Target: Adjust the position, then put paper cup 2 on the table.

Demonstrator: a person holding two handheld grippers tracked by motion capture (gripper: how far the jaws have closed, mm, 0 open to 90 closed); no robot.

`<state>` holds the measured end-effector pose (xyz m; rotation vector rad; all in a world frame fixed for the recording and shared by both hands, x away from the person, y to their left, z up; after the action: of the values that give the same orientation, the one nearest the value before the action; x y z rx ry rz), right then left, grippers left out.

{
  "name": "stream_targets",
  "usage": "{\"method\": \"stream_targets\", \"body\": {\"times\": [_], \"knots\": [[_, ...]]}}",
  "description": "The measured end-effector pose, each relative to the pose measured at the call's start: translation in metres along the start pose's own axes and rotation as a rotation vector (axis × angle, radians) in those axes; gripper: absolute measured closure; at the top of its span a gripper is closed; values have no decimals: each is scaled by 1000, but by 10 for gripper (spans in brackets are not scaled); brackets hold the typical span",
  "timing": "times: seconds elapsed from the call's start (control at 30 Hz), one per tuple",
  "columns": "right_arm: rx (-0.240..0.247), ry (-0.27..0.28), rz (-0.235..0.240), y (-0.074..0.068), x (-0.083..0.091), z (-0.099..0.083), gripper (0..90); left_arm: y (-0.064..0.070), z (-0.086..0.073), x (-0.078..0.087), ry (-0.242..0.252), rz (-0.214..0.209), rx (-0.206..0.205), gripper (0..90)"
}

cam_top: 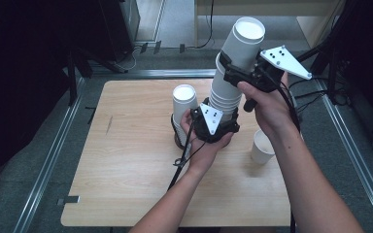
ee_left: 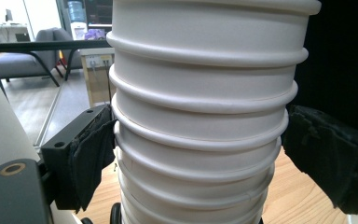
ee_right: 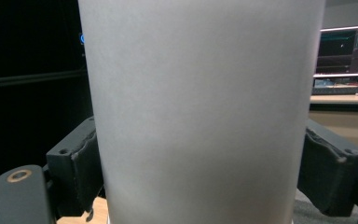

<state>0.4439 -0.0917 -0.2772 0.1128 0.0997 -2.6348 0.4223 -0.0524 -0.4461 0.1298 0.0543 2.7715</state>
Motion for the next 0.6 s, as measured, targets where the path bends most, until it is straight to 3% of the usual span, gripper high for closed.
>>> {"method": "stream_targets", "body": {"times": [0.2, 0.6], "knots": [[-27, 43, -17, 3, 4, 16, 136, 0, 0, 0, -1, 0, 0, 94], [-22, 97, -35, 9, 17, 36, 137, 0, -1, 0, -6, -2, -3, 99]]}}
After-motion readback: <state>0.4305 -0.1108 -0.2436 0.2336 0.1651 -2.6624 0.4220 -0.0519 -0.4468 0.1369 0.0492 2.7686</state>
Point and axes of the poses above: each handheld gripper's, and its own axes: x roughly backward along the jaws, z roughly out of its top, y roughly to its right, the point moved 10 cm from there along -x, roughly forward along the jaws, and after that the axes turned 3 degrees about x, right-handed, at the moved point
